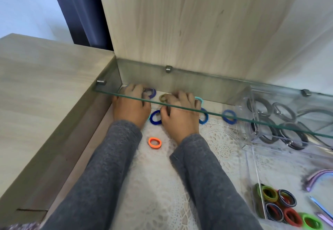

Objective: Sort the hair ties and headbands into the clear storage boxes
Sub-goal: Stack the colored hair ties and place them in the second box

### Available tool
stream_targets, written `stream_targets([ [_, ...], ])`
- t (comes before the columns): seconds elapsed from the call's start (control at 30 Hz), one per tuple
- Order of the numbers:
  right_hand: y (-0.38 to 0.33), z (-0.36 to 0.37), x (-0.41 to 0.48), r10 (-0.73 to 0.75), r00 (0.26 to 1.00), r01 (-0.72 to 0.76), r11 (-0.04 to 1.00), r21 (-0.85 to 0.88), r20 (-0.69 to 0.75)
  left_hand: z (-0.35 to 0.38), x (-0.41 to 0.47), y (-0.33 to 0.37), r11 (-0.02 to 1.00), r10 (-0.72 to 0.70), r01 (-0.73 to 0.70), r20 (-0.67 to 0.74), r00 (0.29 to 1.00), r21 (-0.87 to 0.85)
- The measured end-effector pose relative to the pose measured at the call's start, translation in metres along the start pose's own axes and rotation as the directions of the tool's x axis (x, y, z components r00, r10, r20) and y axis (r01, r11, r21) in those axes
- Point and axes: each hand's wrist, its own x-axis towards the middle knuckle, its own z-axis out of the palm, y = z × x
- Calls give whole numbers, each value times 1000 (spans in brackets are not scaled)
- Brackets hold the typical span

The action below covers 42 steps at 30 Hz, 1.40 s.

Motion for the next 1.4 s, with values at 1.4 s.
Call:
stream_targets([
  [1.4,22,-14,-30,-32,999,38,987,159,-39,-18,-39,-7,991,108,-117,-119,987,-68],
])
